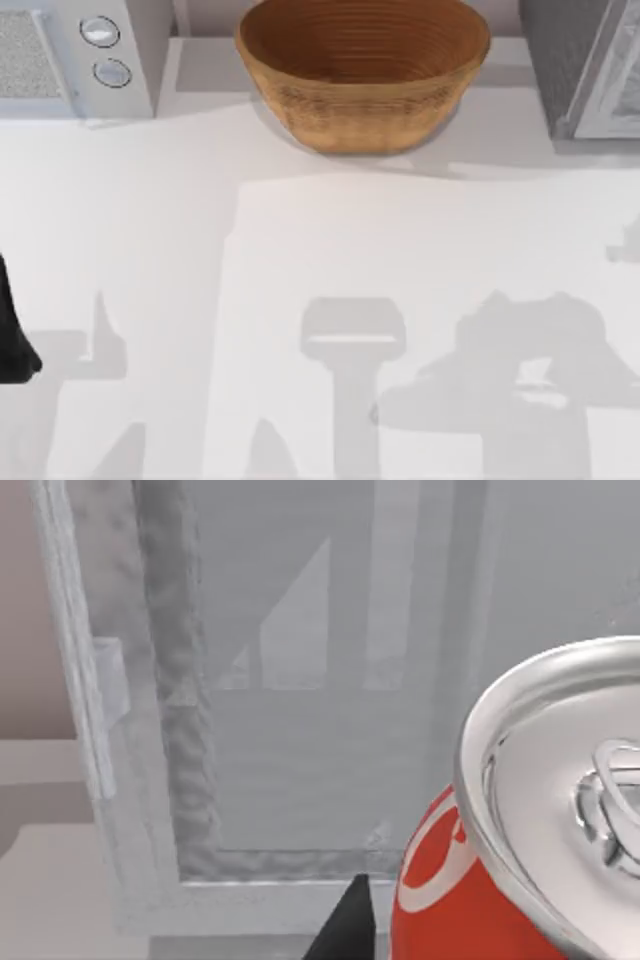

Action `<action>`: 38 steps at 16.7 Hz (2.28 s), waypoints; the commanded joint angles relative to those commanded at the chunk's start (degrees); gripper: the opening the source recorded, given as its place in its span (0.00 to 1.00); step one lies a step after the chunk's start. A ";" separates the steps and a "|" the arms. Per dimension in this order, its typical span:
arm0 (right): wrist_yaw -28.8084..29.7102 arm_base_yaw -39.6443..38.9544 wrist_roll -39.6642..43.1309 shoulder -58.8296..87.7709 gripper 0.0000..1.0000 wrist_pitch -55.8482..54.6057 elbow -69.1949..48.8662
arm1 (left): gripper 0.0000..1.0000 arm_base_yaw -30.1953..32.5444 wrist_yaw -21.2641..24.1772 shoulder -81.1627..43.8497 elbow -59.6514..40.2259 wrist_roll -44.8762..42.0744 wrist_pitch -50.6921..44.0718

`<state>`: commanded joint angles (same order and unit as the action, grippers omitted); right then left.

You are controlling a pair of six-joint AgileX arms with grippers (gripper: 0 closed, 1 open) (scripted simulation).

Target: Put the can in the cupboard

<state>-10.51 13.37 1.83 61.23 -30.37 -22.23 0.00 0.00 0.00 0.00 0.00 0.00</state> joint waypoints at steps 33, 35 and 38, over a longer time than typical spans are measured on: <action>10.66 -13.39 -1.87 -59.66 0.00 30.64 20.62 | 1.00 0.00 0.00 0.00 0.00 0.00 0.00; 11.21 -13.76 -1.84 -56.45 0.00 31.64 16.66 | 1.00 0.00 0.00 0.00 0.00 0.00 0.00; 12.31 -14.55 -1.91 -49.79 0.00 33.88 7.53 | 1.00 0.00 0.00 0.00 0.00 0.00 0.00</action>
<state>1.79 -1.18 -0.07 11.44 3.51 -14.70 0.00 0.00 0.00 0.00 0.00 0.00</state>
